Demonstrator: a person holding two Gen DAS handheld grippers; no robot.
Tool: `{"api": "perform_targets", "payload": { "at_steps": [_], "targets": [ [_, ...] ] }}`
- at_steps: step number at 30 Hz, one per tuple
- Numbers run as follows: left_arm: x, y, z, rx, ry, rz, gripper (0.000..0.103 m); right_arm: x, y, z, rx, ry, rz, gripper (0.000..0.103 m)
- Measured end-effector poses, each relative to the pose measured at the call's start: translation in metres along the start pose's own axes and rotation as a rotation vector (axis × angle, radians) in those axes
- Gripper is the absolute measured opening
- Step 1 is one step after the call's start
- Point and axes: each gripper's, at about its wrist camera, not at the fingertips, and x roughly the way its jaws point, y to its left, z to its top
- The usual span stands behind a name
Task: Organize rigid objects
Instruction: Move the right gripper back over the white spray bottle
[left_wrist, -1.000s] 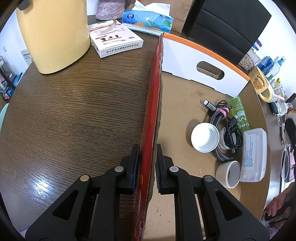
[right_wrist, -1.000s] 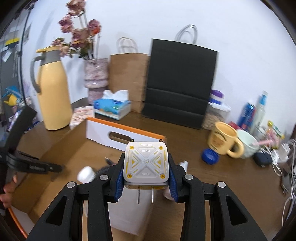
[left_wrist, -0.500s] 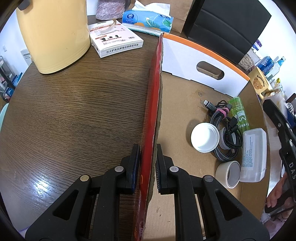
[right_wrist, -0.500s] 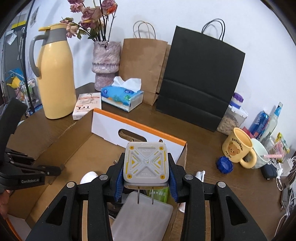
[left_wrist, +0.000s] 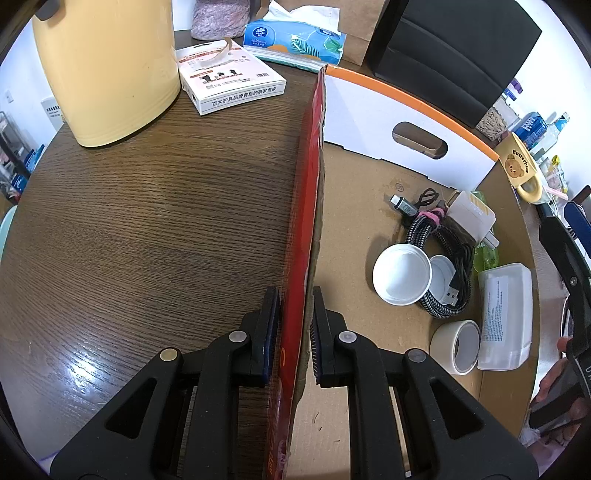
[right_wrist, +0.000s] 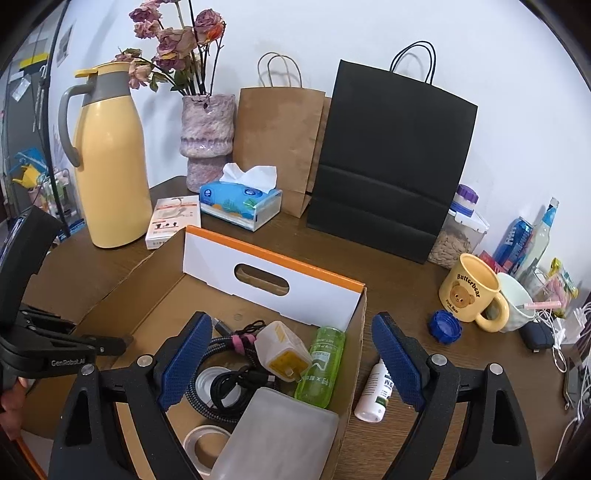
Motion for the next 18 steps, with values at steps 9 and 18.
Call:
{"api": "perform_targets", "payload": {
  "at_steps": [9, 18],
  "targets": [
    [0.0, 0.0, 0.0, 0.001, 0.0, 0.0, 0.011, -0.011, -0.011, 0.0, 0.021, -0.024, 0.02, 0.092],
    [0.0, 0.0, 0.0, 0.001, 0.0, 0.001, 0.011, -0.025, -0.067, -0.009, 0.126, -0.035, -0.067, 0.092]
  ]
}}
